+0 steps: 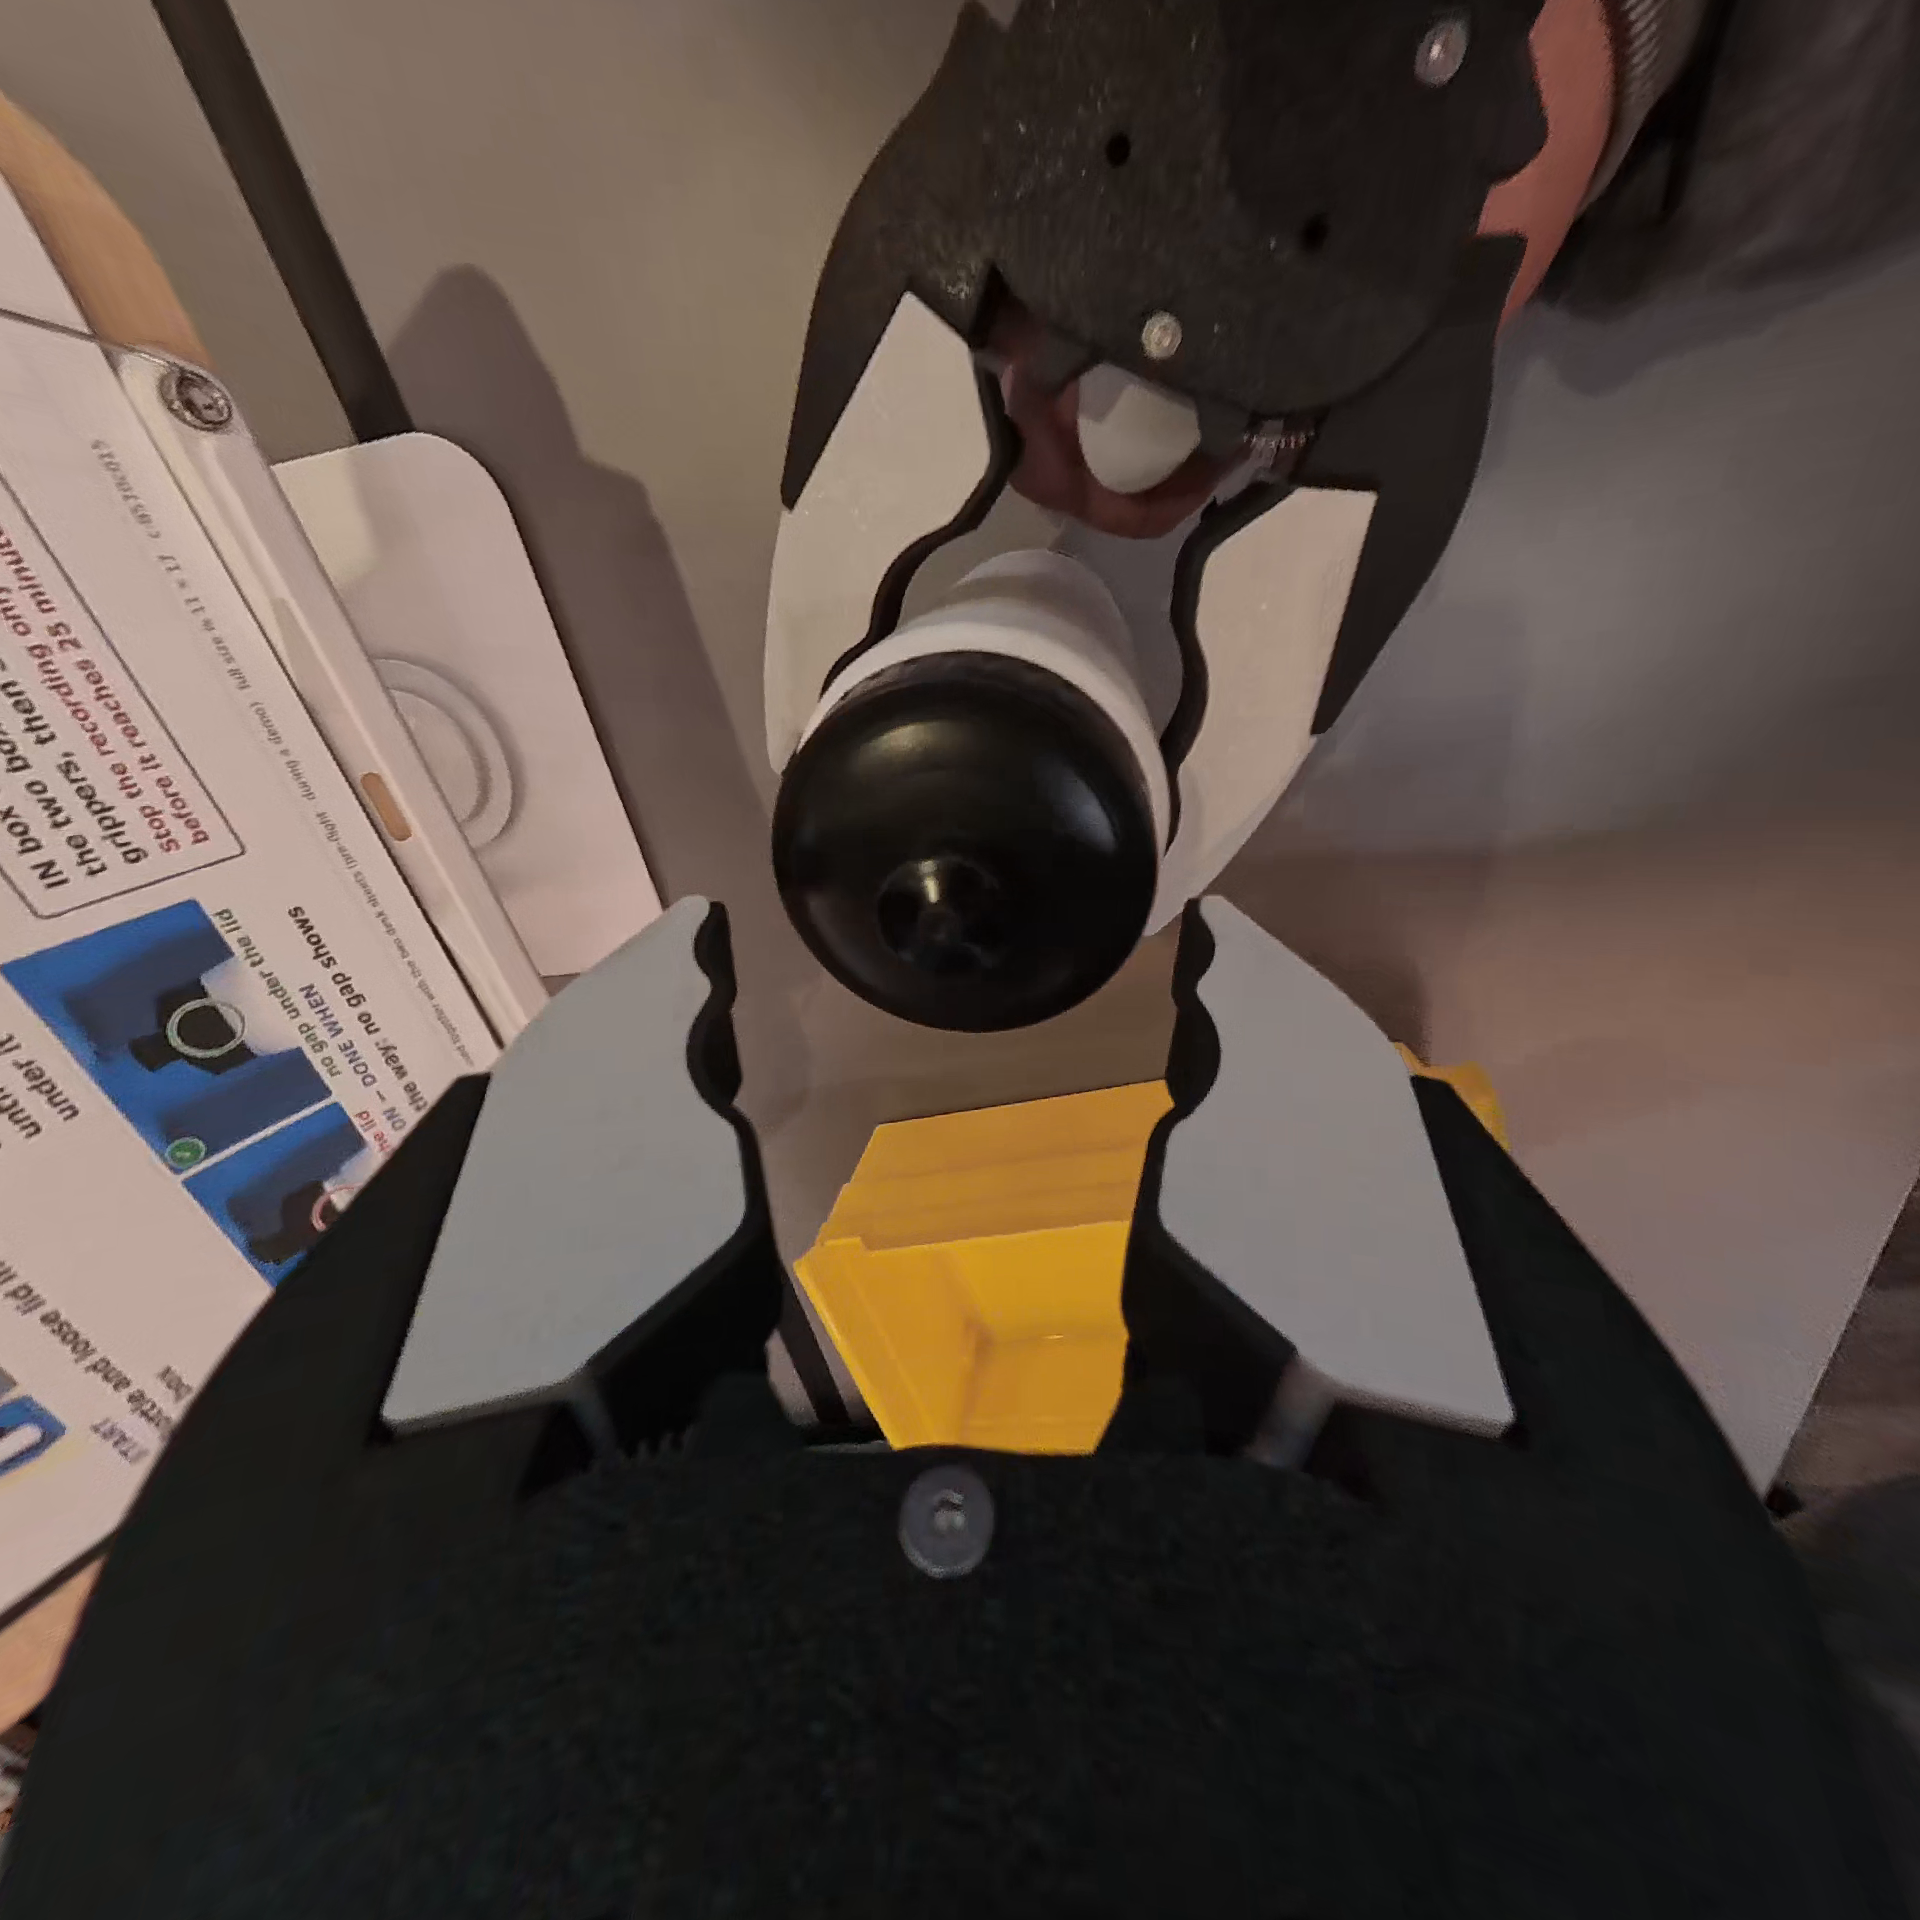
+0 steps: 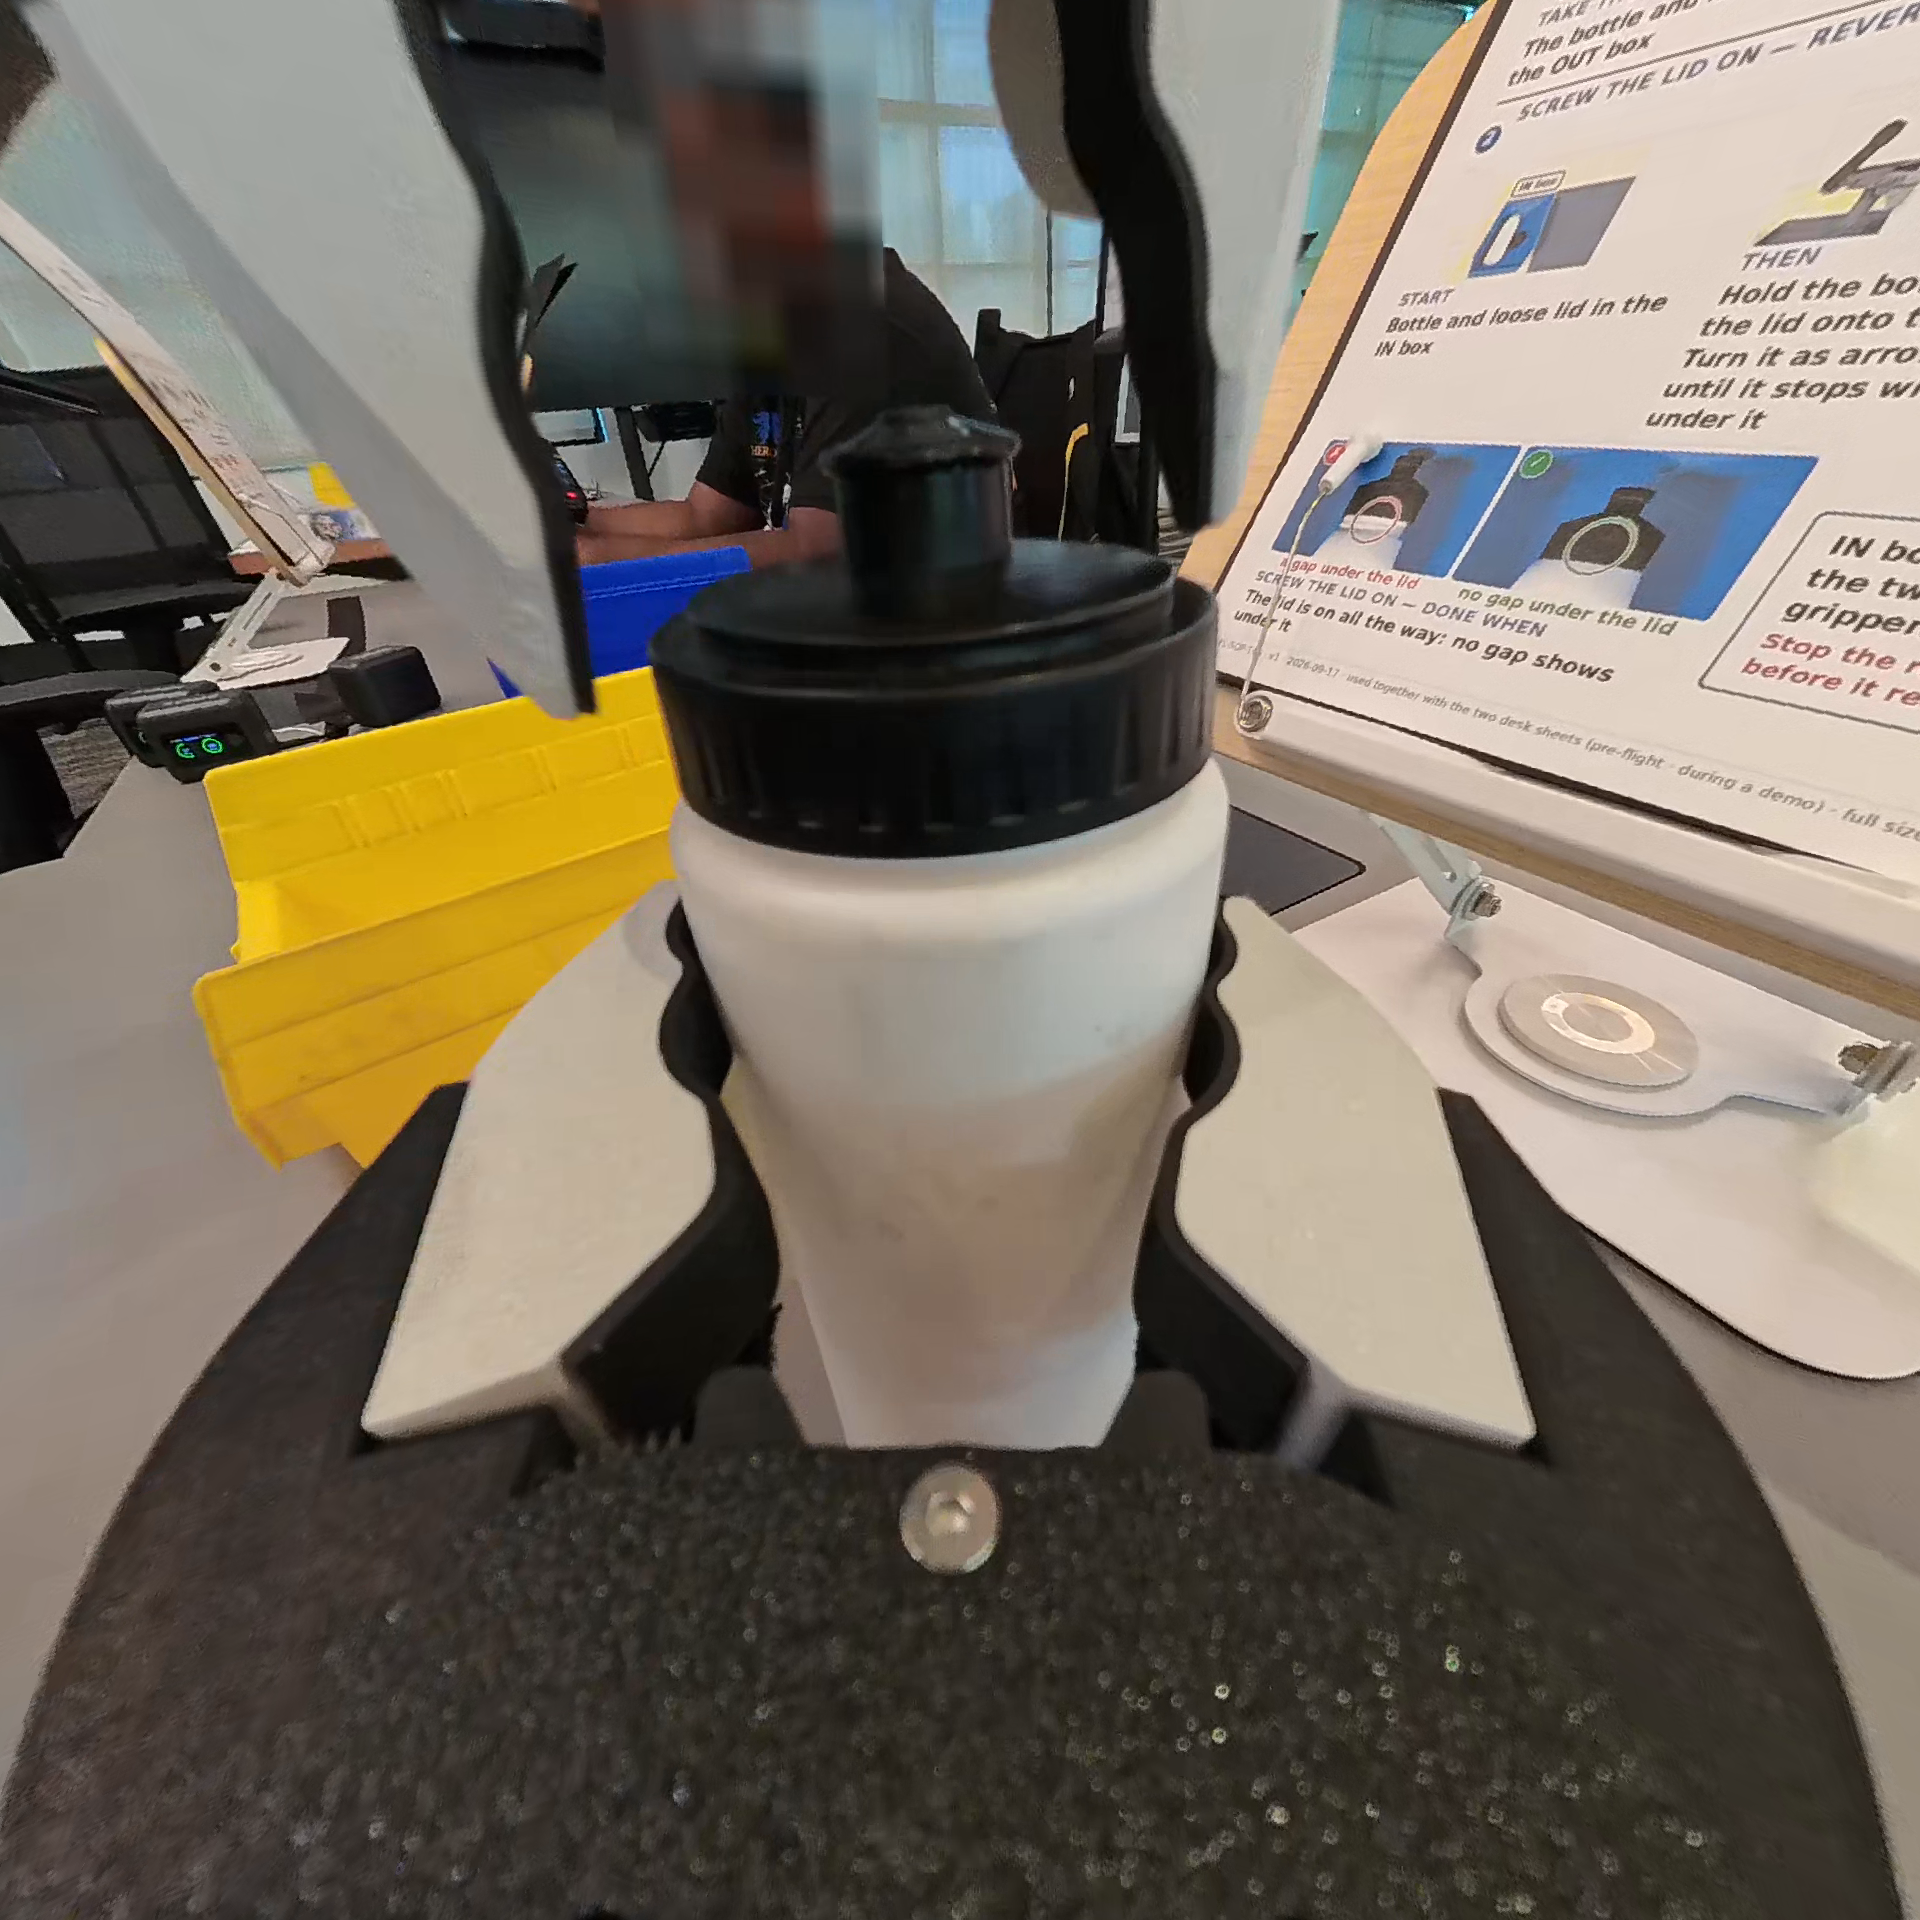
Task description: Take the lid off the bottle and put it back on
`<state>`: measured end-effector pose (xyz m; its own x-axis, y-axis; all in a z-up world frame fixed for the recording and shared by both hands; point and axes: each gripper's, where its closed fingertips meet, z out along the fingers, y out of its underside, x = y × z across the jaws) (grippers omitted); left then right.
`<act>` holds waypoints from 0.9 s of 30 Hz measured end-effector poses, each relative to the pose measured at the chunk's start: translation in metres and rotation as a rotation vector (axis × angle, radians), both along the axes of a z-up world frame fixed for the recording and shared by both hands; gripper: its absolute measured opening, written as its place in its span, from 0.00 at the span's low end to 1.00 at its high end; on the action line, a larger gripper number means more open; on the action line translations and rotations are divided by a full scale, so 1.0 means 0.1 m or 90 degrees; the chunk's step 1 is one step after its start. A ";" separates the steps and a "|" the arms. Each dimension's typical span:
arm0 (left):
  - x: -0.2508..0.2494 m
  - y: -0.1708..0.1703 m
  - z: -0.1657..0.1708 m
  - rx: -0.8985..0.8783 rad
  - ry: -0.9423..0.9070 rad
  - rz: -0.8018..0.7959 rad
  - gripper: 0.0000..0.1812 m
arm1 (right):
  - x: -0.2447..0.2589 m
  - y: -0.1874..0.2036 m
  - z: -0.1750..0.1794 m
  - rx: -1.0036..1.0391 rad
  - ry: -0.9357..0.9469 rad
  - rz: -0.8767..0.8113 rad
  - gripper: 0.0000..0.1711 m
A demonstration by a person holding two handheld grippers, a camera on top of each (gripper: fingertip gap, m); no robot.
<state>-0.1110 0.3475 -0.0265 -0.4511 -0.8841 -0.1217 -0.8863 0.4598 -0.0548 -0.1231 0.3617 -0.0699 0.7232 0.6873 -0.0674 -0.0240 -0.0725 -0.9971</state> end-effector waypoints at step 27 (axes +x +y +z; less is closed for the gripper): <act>-0.07 -0.08 -0.21 -0.062 0.023 0.353 0.43 | -0.01 0.01 -0.02 -0.016 -0.022 -0.051 0.51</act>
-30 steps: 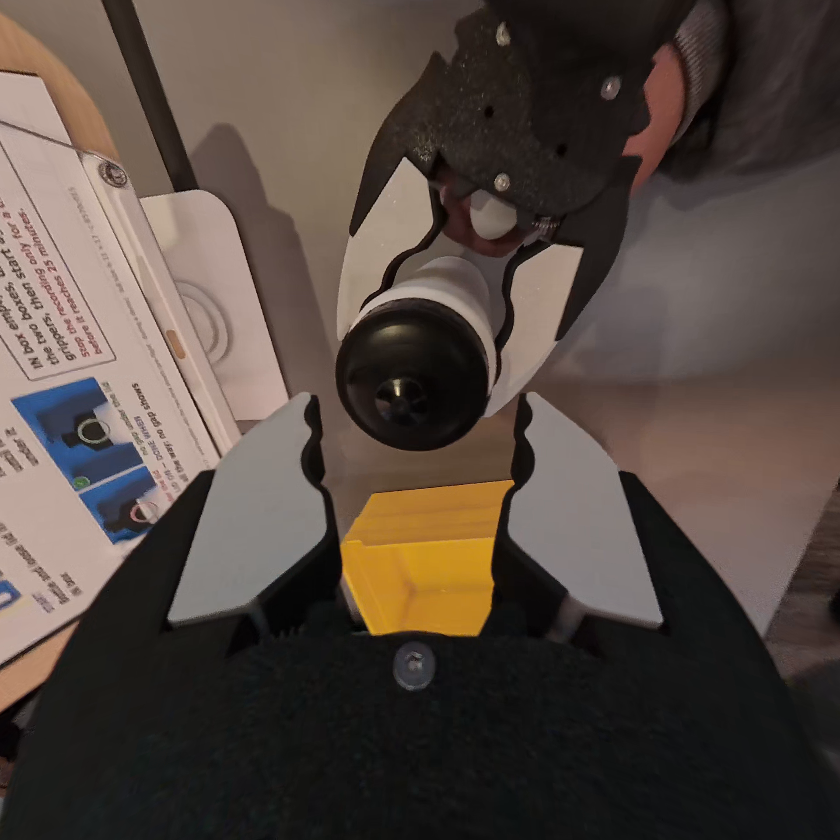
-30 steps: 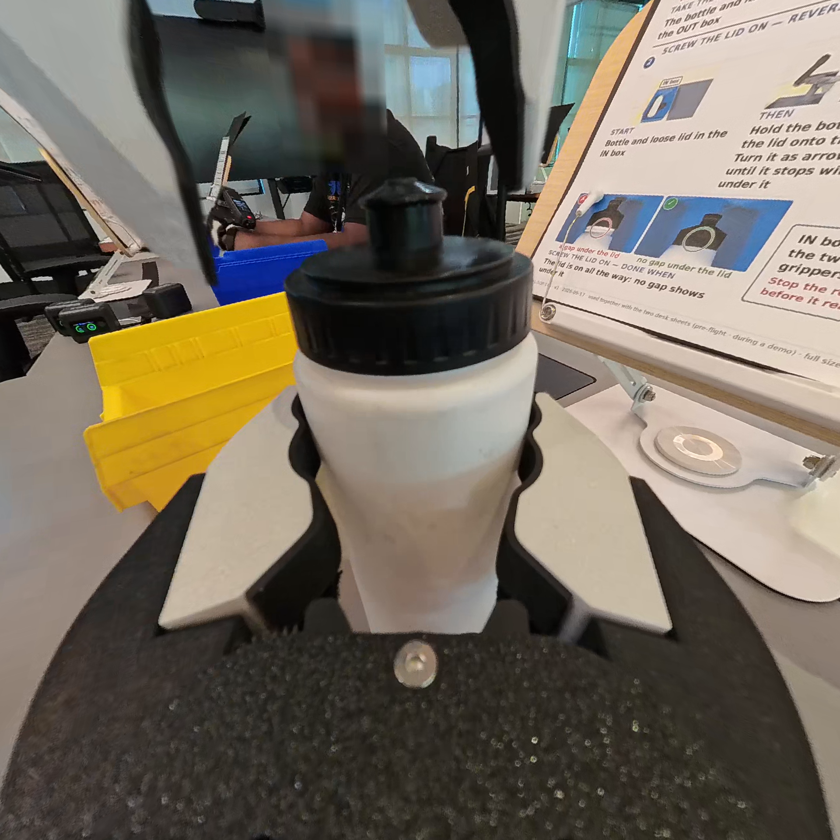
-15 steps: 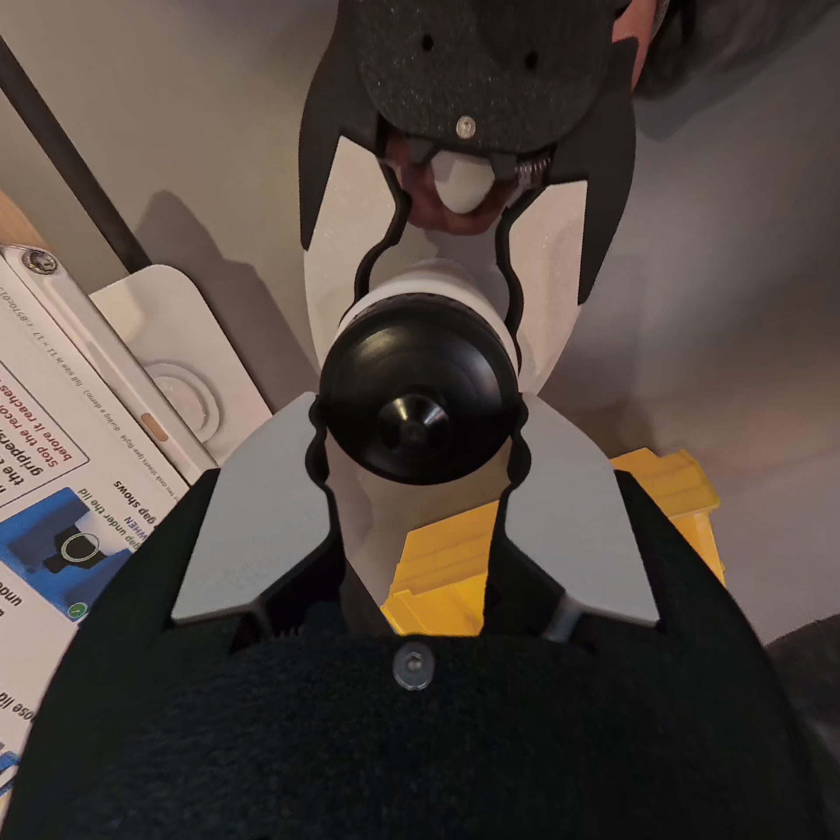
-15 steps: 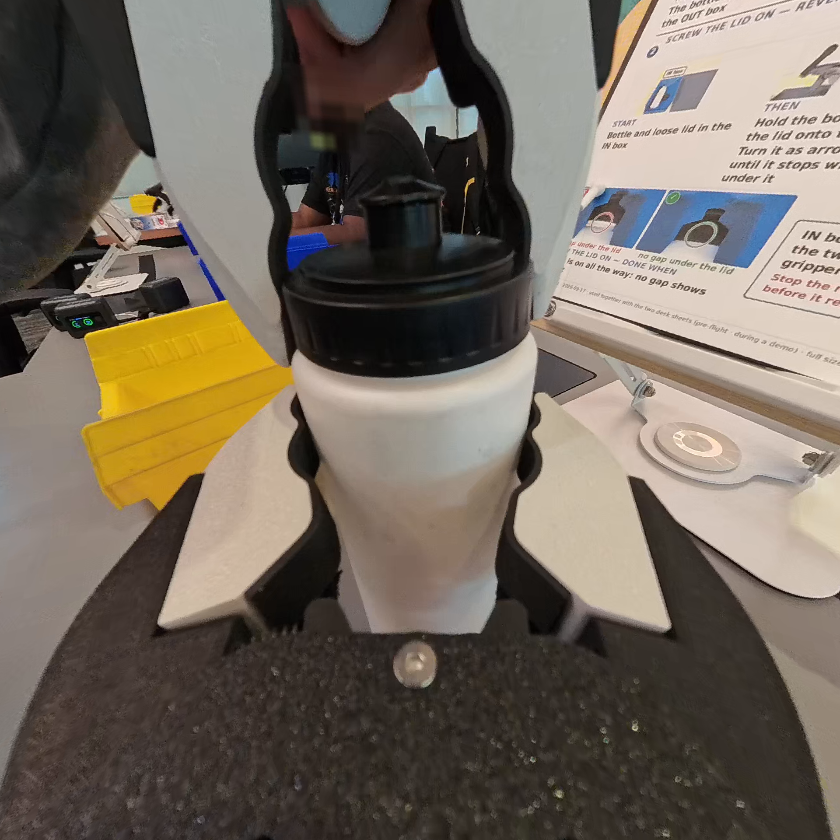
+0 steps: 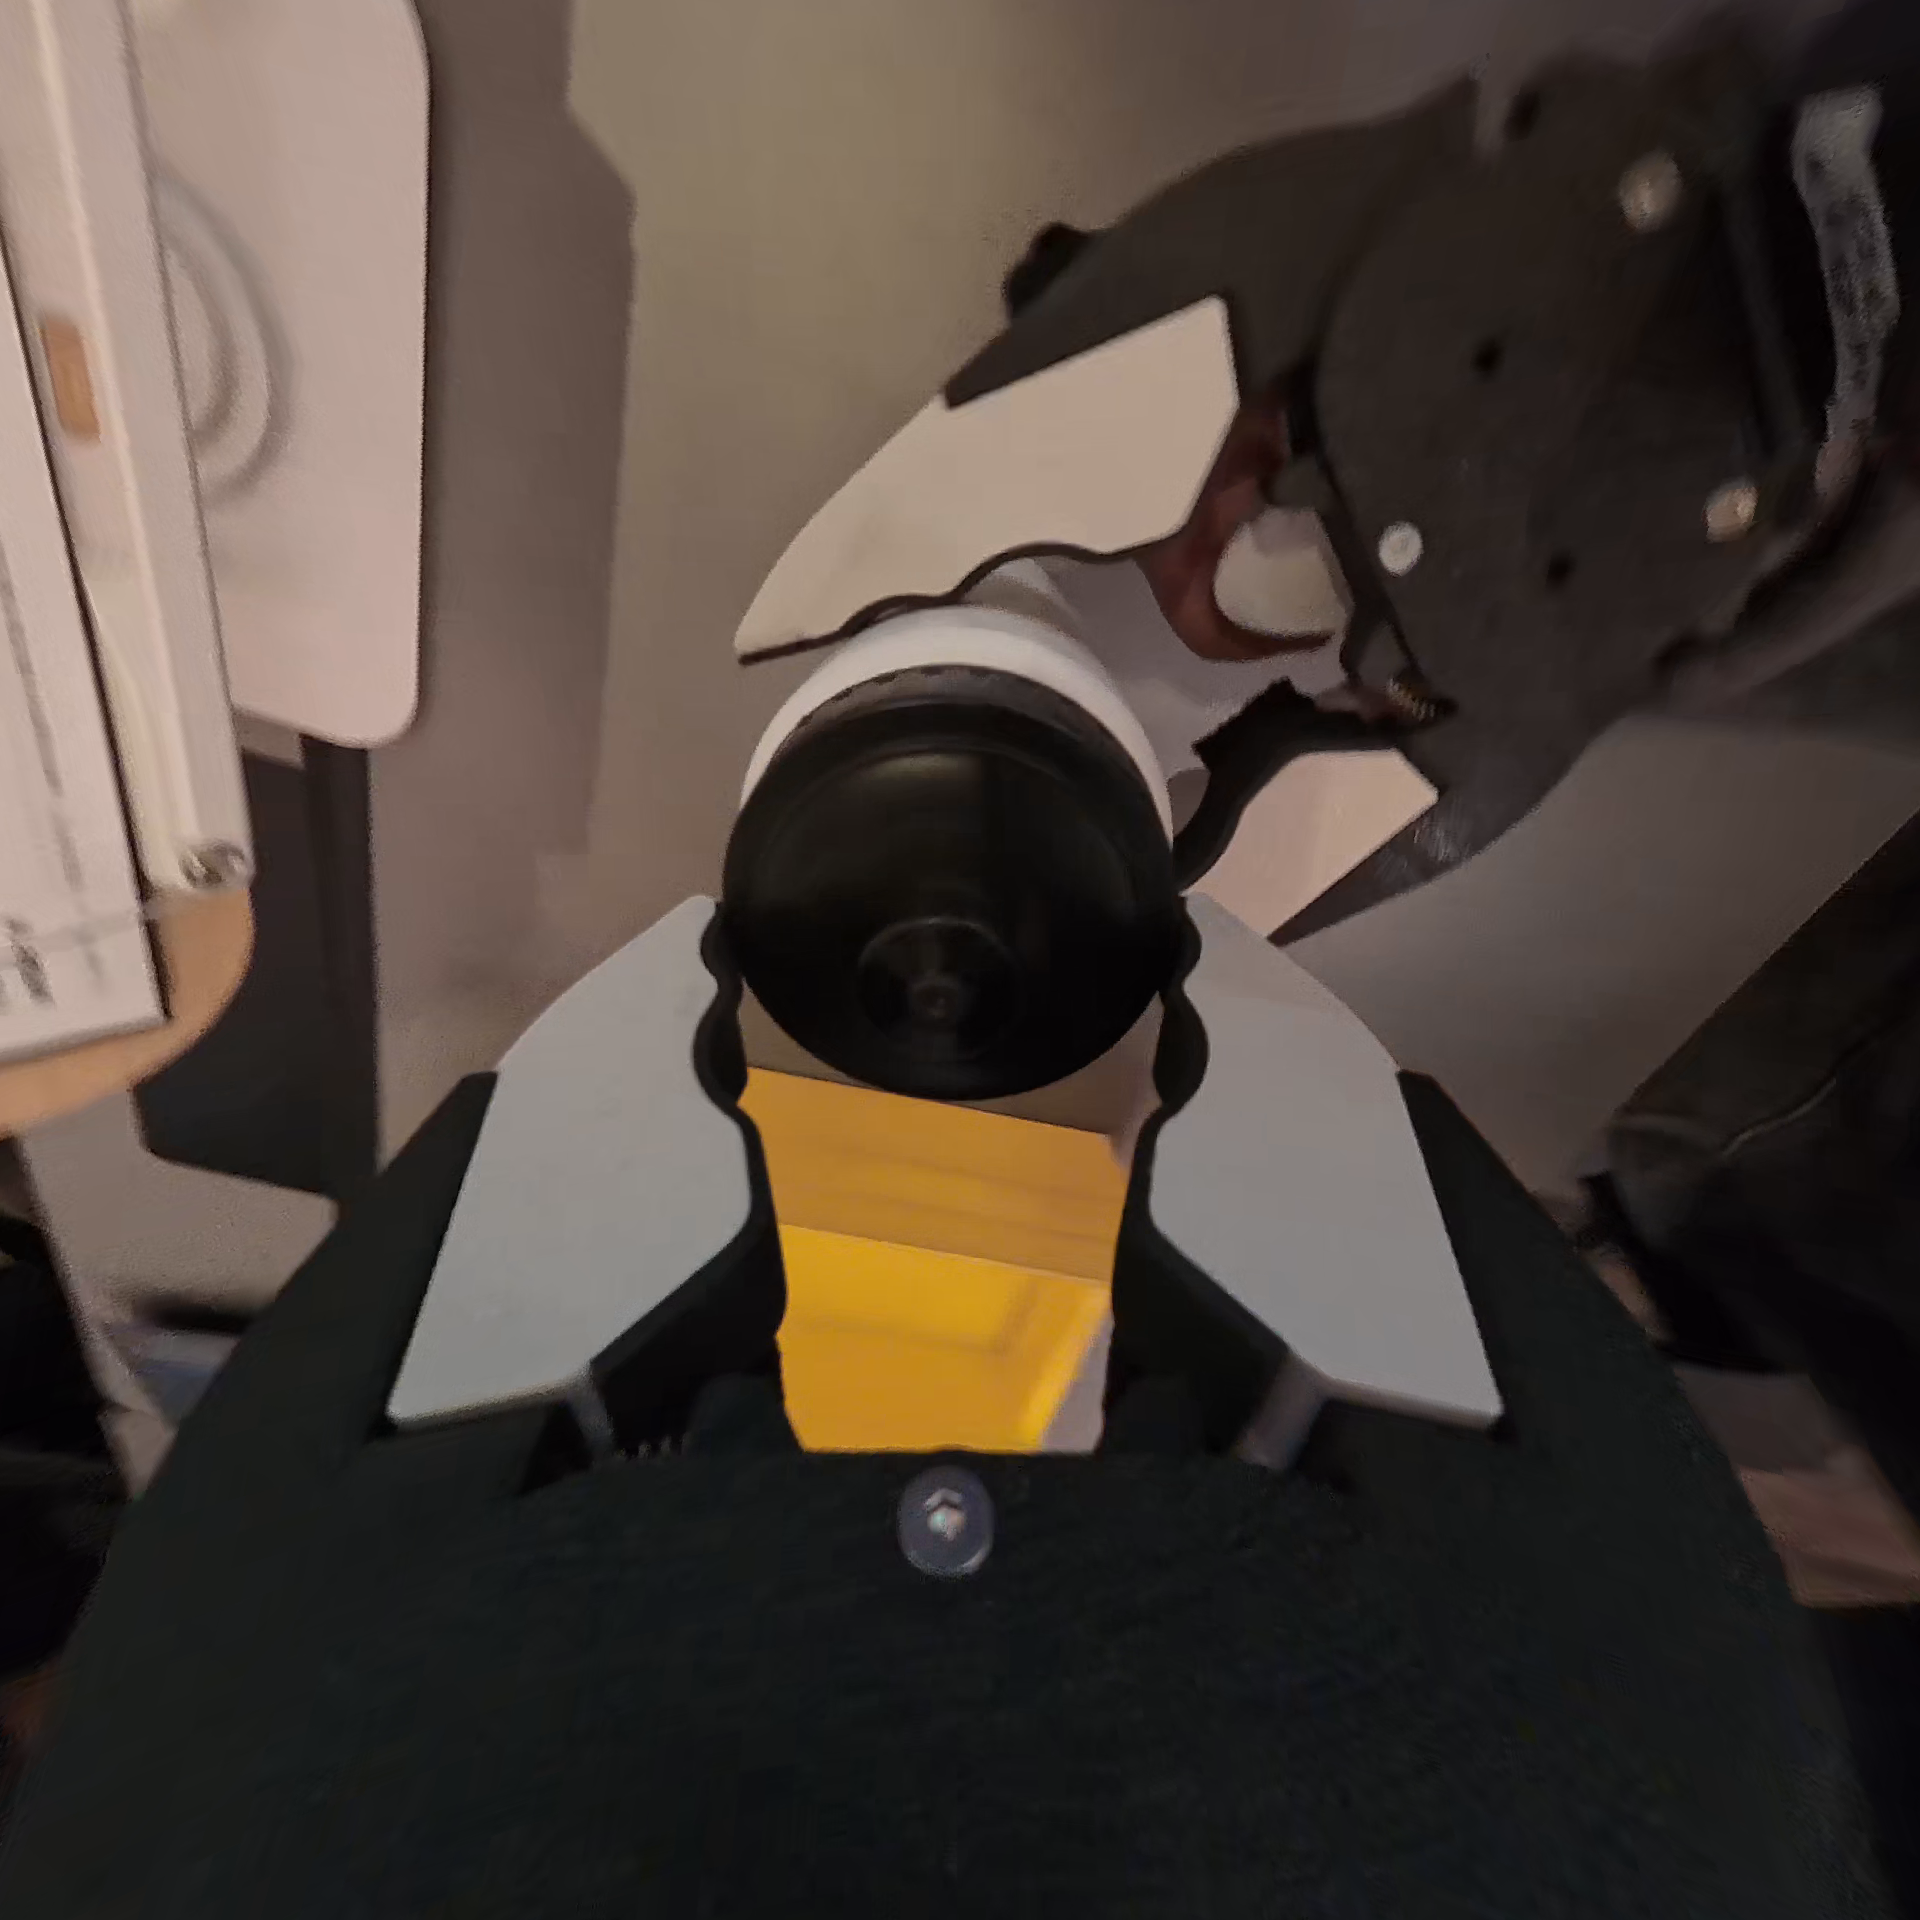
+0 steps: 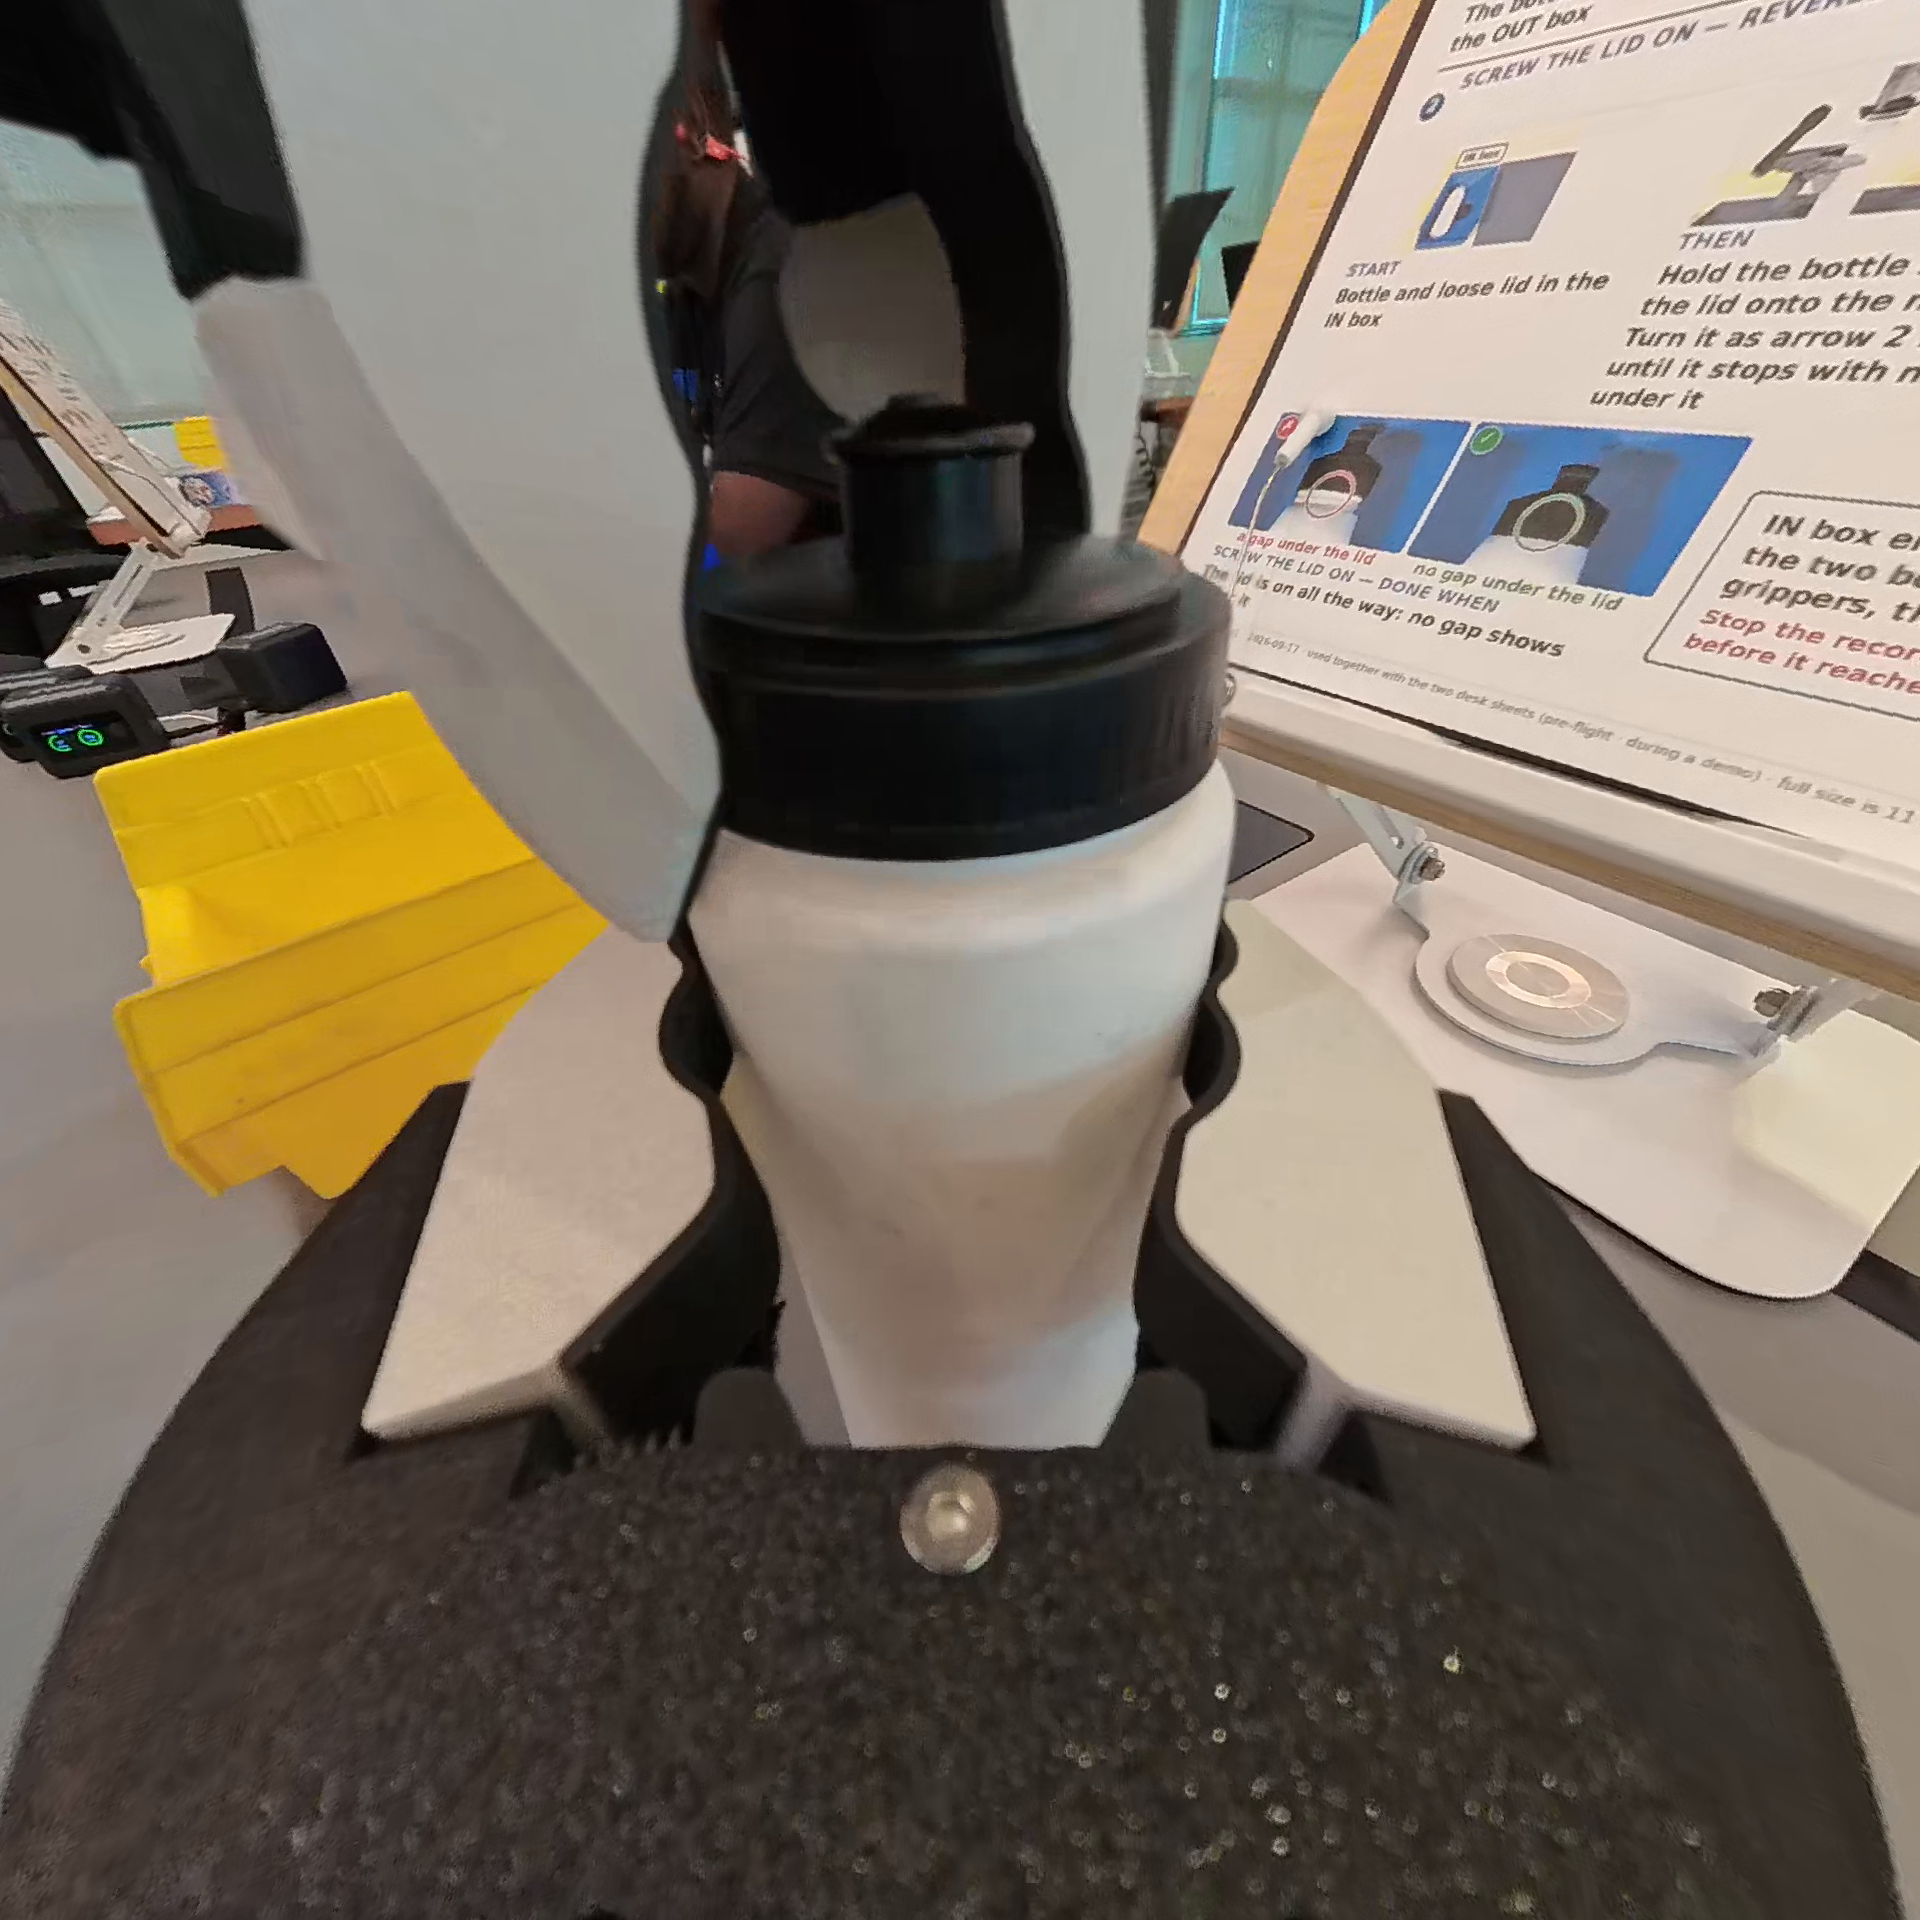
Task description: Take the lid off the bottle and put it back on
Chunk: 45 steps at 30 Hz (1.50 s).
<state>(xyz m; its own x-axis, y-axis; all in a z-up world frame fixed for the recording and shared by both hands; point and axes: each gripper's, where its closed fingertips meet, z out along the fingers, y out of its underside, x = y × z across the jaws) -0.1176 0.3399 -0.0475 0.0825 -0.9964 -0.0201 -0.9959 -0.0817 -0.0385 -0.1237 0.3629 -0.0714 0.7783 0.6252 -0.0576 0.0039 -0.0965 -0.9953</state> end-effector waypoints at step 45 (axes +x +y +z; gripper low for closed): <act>0.01 -0.03 0.17 -0.029 -0.029 -0.528 0.39 | -0.08 -0.02 0.00 0.006 0.006 0.047 0.51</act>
